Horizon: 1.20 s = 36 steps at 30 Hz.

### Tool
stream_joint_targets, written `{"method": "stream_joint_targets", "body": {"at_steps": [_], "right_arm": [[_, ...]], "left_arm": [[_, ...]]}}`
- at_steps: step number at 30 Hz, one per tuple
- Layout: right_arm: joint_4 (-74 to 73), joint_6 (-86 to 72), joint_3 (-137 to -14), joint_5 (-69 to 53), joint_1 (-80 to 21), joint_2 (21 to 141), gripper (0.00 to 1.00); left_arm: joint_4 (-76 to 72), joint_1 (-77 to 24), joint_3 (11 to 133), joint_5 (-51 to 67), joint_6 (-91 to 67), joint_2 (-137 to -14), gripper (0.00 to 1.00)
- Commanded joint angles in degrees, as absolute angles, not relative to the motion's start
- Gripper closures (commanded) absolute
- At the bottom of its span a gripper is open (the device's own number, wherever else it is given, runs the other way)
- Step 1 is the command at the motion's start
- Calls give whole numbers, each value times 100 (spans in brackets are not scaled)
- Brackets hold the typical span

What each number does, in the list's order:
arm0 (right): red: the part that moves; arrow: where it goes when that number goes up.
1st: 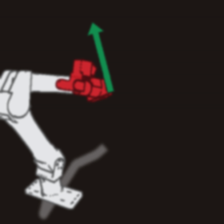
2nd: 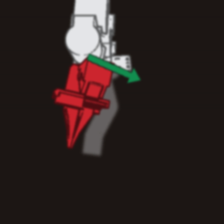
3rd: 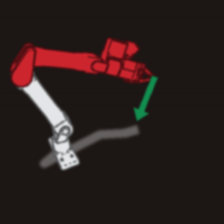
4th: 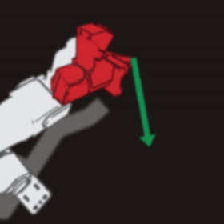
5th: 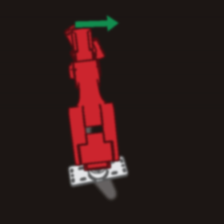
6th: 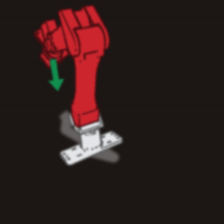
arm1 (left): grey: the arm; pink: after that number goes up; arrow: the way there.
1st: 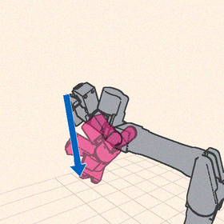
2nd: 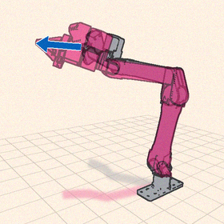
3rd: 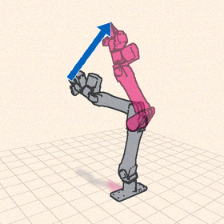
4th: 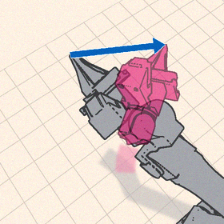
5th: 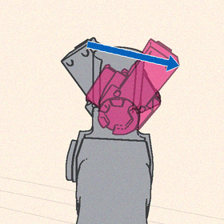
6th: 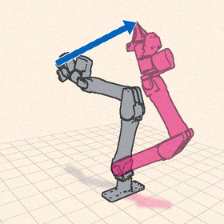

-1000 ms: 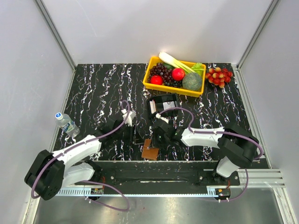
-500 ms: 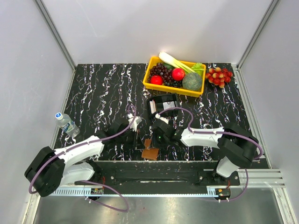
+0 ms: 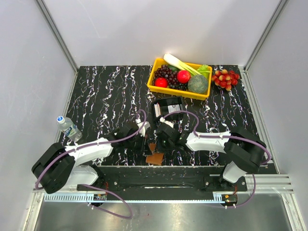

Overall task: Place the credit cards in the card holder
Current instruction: Close the card holder at the center of the board.

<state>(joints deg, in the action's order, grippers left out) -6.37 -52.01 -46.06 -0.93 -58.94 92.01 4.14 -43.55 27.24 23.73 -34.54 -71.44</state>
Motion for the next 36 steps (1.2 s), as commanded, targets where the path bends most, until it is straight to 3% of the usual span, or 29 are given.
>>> {"method": "stream_joint_targets", "body": {"at_steps": [1, 23, 36], "right_arm": [[-941, -5045, -4693, 202, -5941, 9325, 100], [-949, -5027, -4702, 185, -5950, 9325, 100], [-1063, -4983, -4957, 263, -6073, 9501, 100]], "left_arm": [[27, -4377, 2892, 2004, -3630, -7154, 100], [-9, -4597, 2935, 1547, -3762, -7585, 100], [940, -4720, 3217, 774, -3718, -7848, 100]]}}
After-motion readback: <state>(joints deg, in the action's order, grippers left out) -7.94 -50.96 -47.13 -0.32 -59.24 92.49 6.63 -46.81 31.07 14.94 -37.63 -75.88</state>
